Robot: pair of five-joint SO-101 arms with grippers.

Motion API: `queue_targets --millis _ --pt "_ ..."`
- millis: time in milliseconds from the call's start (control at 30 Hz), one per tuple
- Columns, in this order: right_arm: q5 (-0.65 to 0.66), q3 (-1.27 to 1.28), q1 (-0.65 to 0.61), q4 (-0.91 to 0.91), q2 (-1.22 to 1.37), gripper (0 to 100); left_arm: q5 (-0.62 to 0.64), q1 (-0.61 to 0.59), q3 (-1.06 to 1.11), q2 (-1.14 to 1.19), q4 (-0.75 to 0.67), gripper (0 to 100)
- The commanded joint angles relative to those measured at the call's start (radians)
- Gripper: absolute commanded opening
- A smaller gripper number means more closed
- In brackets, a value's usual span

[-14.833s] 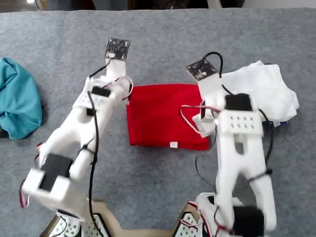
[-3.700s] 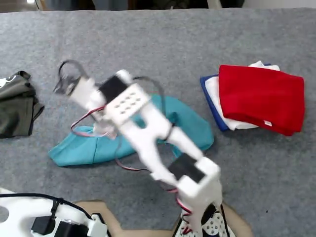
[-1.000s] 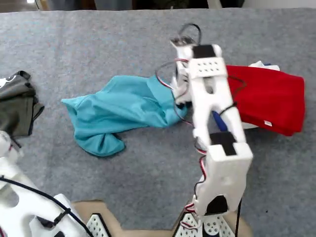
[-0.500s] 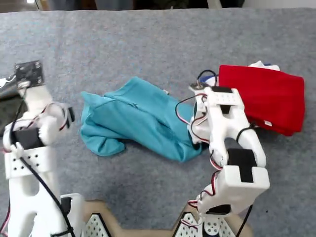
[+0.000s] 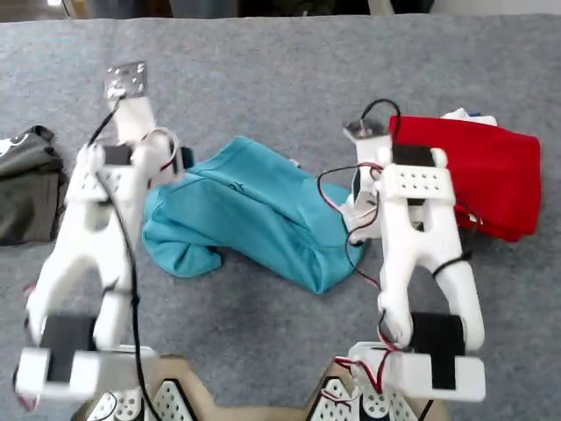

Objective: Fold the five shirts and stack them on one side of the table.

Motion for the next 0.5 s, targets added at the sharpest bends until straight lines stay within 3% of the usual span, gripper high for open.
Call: queue_targets --millis 0,133,300,467 --pt "-0.106 -0.137 -0.032 0.018 -0.064 23.6 0.018 0.053 -0.191 0.19 -0.009 24" --pt "-0.227 -0.193 -0.172 0.008 -0.007 23.7 0.018 0.079 -0.311 0.364 0.002 24" --pt "-0.37 -0.196 -0.302 -0.147 0.165 23.7 0.017 0.077 -0.406 0.496 0.034 22" --pt "-0.422 -0.196 -0.305 -0.359 0.357 20.9 0.012 0.073 -0.464 0.566 0.034 6"
